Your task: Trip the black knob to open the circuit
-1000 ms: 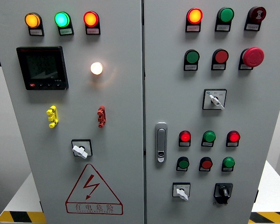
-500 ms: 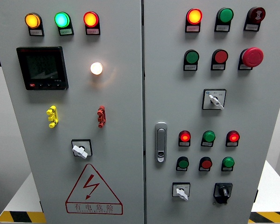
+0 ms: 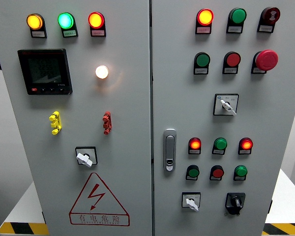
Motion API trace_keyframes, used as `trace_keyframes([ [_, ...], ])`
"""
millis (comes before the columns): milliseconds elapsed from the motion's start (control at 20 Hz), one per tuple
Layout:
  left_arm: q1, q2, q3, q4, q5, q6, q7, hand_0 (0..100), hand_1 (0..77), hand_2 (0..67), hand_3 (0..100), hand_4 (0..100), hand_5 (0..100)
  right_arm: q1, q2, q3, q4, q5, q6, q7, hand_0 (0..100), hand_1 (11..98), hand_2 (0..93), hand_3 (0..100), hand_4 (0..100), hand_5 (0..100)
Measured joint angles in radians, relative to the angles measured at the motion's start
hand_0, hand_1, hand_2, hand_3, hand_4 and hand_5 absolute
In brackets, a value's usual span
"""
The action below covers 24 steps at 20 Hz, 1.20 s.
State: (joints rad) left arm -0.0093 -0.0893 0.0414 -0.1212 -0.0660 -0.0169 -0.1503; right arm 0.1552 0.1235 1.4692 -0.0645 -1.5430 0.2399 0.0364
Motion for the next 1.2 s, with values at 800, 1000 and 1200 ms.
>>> trace_keyframes([
  [800, 0.0, 0.0, 0.0, 0.0, 0.0, 0.0, 0.0, 0, 2.9, 13.0, 21, 7, 1, 0.028, -0.0264, 0.119, 0.133, -0.028, 0.004, 0.003, 70, 38.1, 4.4, 13, 9, 21],
  [1000, 0.0, 0.0, 0.0, 0.0, 0.0, 0.0, 0.0, 0, 2.9, 13.0, 21, 7, 1, 0.004, -0.0211, 0.199, 0.298, -0.125, 0.025, 0.0, 70, 39.1, 4.4, 15, 11, 23],
  [1200, 0.0, 0.0, 0.0, 0.0, 0.0, 0.0, 0.0, 0, 2.9, 13.0, 21, 7, 1, -0.017, -0.0209, 0.23, 0.5, -0.124, 0.053, 0.001, 70, 40.5, 4.4, 19, 15, 32],
])
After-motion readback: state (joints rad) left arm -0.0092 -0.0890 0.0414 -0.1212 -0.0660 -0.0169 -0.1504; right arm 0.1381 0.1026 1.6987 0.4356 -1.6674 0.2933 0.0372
